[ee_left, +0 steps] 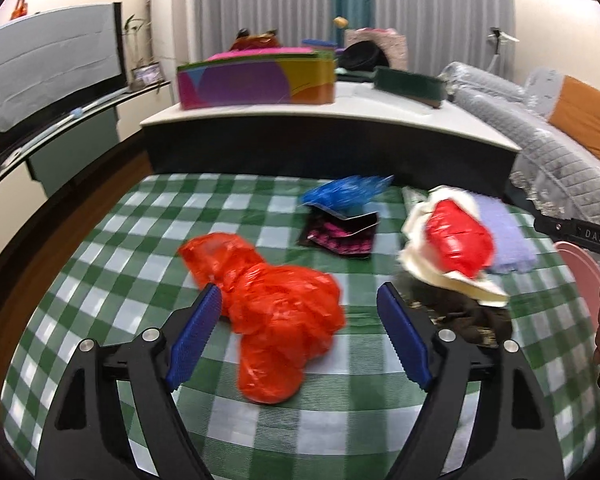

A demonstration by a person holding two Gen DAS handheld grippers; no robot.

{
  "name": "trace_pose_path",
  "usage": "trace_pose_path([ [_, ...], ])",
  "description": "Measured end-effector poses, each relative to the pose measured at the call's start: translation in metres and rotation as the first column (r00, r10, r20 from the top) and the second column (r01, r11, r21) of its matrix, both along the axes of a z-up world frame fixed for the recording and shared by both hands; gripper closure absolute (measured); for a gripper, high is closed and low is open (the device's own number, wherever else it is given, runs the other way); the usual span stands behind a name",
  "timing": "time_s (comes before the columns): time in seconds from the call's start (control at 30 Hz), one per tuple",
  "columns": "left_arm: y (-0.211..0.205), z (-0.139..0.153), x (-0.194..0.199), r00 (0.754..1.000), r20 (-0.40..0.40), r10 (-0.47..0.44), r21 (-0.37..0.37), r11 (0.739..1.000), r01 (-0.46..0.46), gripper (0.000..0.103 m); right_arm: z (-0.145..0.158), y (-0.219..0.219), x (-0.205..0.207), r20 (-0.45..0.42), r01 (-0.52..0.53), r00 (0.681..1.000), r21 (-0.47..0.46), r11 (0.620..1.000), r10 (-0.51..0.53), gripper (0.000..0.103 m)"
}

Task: Collect trash
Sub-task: 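Grasp the red plastic bag with the left gripper while the right gripper grasps the purple foam net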

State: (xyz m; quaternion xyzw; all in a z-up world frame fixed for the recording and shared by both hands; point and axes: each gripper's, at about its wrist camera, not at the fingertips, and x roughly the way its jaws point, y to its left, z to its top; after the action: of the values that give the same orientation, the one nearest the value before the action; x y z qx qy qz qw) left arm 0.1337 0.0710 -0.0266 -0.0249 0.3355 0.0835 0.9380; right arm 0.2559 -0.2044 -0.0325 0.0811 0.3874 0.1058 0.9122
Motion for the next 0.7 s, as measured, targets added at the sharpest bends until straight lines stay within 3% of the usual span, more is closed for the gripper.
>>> trace_pose_path([
  [0.27, 0.008, -0.02, 0.016, 0.997, -0.075, 0.032, -0.026, 0.999, -0.034, 0.026, -0.029, 0.01, 0.024, -0.08, -0.012, 0.997, -0.011, 1.0, 0.011, 0.04],
  [0.4, 0.007, -0.025, 0.022, 0.995, -0.093, 0.028, -0.04, 0.999, -0.032, 0.039, -0.032, 0.016, 0.028, -0.076, -0.029, 0.997, -0.034, 0.999, 0.026, 0.04],
  [0.47, 0.005, -0.025, 0.022, 0.995, -0.093, 0.025, -0.037, 0.999, -0.028, 0.042, -0.032, 0.017, 0.028, -0.074, -0.037, 0.997, -0.04, 0.999, 0.034, 0.045],
  [0.53, 0.003, -0.025, 0.023, 0.995, -0.095, 0.016, -0.04, 0.999, -0.019, 0.044, -0.032, 0.018, 0.028, -0.075, -0.048, 0.996, -0.04, 0.998, 0.044, 0.062],
  [0.7, 0.0, -0.018, 0.021, 0.997, -0.073, 0.015, -0.031, 0.999, -0.018, 0.048, -0.024, 0.015, 0.024, -0.051, -0.06, 0.997, -0.02, 0.998, 0.059, 0.091],
])
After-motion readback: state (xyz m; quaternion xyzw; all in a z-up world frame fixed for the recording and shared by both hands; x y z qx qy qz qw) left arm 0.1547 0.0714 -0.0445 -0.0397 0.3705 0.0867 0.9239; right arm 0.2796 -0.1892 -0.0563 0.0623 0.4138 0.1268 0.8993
